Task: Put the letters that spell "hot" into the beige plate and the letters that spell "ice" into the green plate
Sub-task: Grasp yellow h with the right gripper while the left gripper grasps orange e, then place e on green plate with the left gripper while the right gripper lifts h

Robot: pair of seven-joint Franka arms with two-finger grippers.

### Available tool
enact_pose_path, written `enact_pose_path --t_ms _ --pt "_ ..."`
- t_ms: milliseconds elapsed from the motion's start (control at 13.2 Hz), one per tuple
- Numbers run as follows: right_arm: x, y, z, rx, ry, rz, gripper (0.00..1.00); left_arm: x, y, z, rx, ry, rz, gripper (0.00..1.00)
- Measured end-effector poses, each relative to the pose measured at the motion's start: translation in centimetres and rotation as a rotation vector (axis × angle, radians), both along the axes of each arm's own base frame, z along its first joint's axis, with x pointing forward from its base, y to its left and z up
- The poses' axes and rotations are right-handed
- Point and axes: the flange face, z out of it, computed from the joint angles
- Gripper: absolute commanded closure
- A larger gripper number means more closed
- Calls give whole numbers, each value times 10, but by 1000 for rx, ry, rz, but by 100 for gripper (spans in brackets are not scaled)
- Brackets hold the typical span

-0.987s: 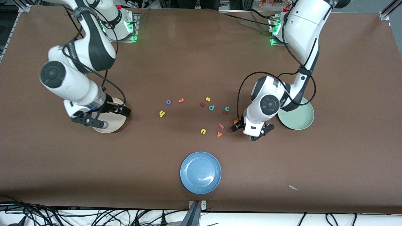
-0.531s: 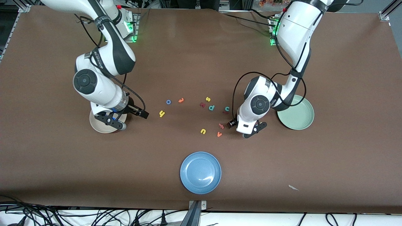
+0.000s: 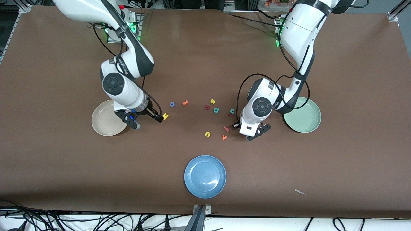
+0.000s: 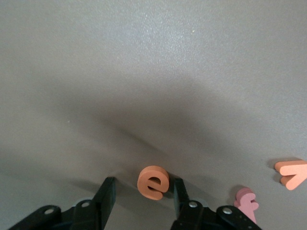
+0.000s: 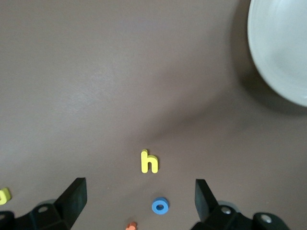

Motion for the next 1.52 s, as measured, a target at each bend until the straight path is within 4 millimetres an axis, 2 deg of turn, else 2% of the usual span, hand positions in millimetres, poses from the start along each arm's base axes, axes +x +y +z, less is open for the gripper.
enact_pose_path --t_ms 152,531,759,1063,1139,1291,1518 --pt "-4 10 -19 -14 3 -38 0 1 -3 2 1 -13 -2 98" --pt "-17 22 -59 -11 -14 -61 0 2 -2 3 9 -20 -12 100" --pt "-29 21 -83 -1 -25 -68 0 10 15 15 36 15 -53 100" --pt "-34 22 -92 7 -31 -70 0 19 75 78 50 167 -185 100" --pt "-36 22 -94 7 -29 -74 1 18 91 87 45 204 -218 100" --pt "-38 23 -100 9 -27 -77 1 16 127 90 27 294 -289 100" --pt "-38 24 -104 11 -26 -78 8 11 192 71 -11 392 -400 100"
